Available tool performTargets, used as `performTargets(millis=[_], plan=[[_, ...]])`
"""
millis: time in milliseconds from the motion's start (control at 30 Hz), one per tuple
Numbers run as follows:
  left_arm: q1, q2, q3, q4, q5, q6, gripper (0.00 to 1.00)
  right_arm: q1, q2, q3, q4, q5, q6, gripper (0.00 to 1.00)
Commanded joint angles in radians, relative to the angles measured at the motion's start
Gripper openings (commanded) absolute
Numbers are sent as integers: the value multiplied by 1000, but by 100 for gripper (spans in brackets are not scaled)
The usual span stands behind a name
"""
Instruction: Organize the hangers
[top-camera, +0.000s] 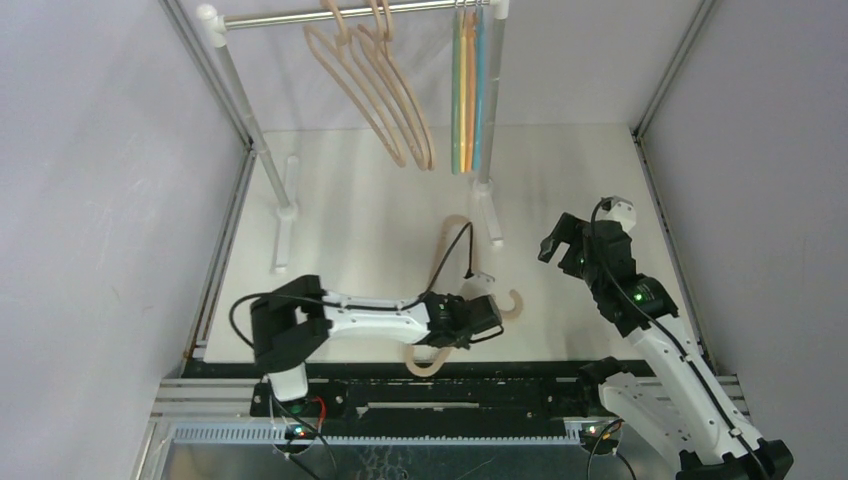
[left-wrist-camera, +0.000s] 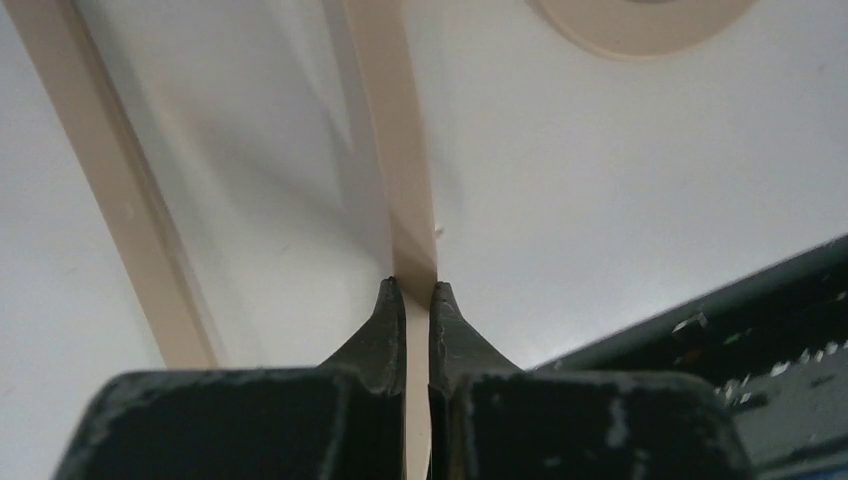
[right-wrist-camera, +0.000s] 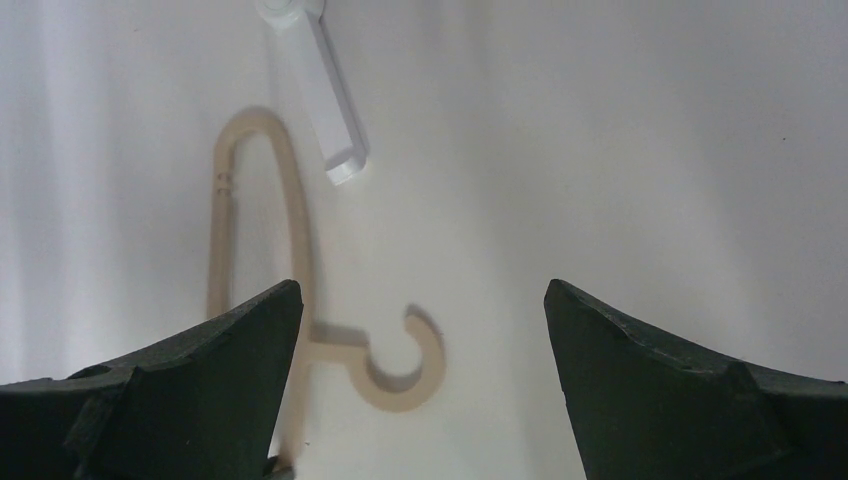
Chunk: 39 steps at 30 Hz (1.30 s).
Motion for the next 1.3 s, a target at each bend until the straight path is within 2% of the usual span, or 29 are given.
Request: performTargets(millis=[0,233,467,667,733,800,900,967,1033,1267], plan=[[13,-210,-22,-130,-61,12,0,-16,-13,-18,37,-14,-12,100],[90,-491,-110,-164,-63,-23,0,-21,0,-36,67,-51,-4,100],[212,-714,-299,-157,-62,-73,0,-20,-1,-41,73,-63,-5,100],[310,-855,-355,-160,-87,-50,0,-20,-5,-47,72,-74,1,100],[313,-847,-357,-168,-100,-32,2,-21,-8,-47,71,-77,0,100],[314,-819,-363,-167,-98,-14,27,-20,-7,-48,67,-77,-1,100],[314,-764,-384,-138,-79,44,26,-20,-6,-47,66,-81,-6,100],[314,-734,-406,-103,-82,95,37,-20,-7,-47,66,-82,-11,100],[325,-696,-430,-56,-56,160,44,-20,-9,-46,66,-85,-13,100],[374,-591,-393,-35,-40,307,51,-20,-17,-45,55,-103,-12,100]])
